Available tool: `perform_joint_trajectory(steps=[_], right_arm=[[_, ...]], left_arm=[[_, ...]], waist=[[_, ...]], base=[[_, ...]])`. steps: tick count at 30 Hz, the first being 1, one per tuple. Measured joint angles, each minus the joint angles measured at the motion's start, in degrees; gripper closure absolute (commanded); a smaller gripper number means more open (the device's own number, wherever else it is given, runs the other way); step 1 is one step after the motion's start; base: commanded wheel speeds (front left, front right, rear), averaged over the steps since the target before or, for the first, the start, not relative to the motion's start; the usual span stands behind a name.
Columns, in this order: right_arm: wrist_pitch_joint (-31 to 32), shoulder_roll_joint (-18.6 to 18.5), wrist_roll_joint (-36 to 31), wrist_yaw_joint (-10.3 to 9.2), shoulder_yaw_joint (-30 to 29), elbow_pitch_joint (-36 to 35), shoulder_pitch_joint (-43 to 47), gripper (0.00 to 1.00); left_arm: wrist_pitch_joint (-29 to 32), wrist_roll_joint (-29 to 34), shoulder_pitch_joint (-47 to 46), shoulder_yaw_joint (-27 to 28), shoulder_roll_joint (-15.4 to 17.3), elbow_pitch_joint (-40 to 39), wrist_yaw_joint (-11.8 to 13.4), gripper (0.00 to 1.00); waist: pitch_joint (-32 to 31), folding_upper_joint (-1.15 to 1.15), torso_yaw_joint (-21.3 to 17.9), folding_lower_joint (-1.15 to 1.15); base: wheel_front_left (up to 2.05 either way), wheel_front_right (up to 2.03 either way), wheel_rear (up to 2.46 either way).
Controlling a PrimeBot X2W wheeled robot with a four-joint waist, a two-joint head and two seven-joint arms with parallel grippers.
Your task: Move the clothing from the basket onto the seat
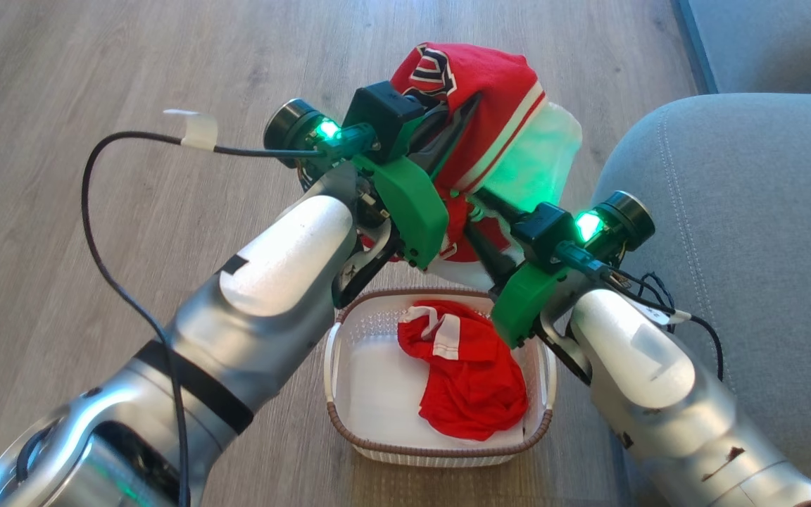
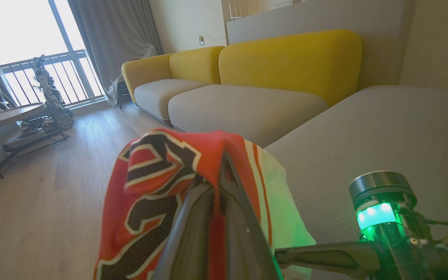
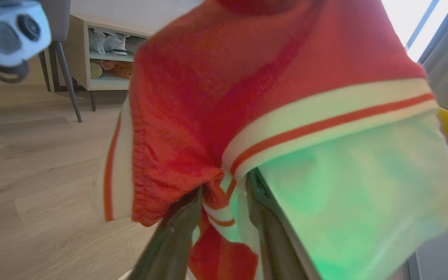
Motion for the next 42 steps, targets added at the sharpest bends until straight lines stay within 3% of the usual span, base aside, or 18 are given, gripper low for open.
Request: perform_joint_trajectory(steps=[1,2,12,13,15,16,17,18,28,42], right_arm=[[0.0,0.01,0.0,0.0,0.26,0.09,-0.14,0.85],[0.0,0.01,0.0,0.0,0.38,0.09,-0.16,1.0],[0.0,0.0,-0.03,0.0,-0.36,-1.8,-0.13,1.0],[0.0,0.0,-0.05,0.0,-0.7,-2.14,-0.12,1.0],[0.0,0.0,-0.22,0.0,-1.75,-2.69,-0.11,1.0],[0.0,0.0,-0.23,0.0,-2.31,-2.83,-0.11,1.0],[0.0,0.0,-0.38,0.0,-2.9,-2.96,-0.09,1.0],[0.0,0.0,-0.89,0.0,-3.67,-3.04,-0.09,1.0],[0.0,-0.01,-4.79,0.0,-11.74,-4.54,0.03,1.0],[0.0,0.0,-8.31,0.0,-17.82,-7.87,3.75,1.0]], left_arm=[[0.0,0.0,0.0,-0.04,0.0,0.07,0.0,1.0],[-0.02,0.0,-0.01,-0.05,0.0,0.27,0.01,1.0],[-0.43,-1.16,0.04,1.03,0.01,3.2,0.76,1.0],[-0.43,-1.33,0.11,1.19,0.04,3.47,0.75,0.95],[-0.44,-1.49,0.5,1.96,0.05,3.89,0.59,0.5],[-0.48,-1.51,0.75,2.23,0.09,4.24,0.41,0.22],[-0.48,-1.52,0.99,2.4,0.11,4.65,0.4,0.03],[-0.49,-1.52,1.23,2.55,0.11,4.95,0.36,0.0],[-0.49,-1.71,3.83,5.04,0.43,5.05,-0.58,0.0],[-0.66,5.02,14.57,9.81,1.76,-1.59,-0.63,0.0]], waist=[[0.04,0.0,-0.01,0.0],[0.08,0.0,-0.04,0.0],[0.26,0.0,-1.23,0.0],[0.26,0.0,-1.41,0.0],[0.28,0.0,-1.72,0.0],[0.28,0.0,-1.86,0.0],[0.28,0.0,-1.97,0.0],[0.27,0.0,-2.08,0.0],[0.11,0.0,-2.5,0.0],[-0.7,0.0,-5.99,0.0]], base=[[0.0,0.0,0.0],[0.0,0.0,0.0],[0.0,0.0,0.0],[0.0,0.0,0.0],[0.0,0.0,0.0],[0.0,0.0,0.0],[0.0,0.0,0.0],[0.0,0.0,0.0],[0.0,0.0,0.0],[0.0,0.0,0.0]])
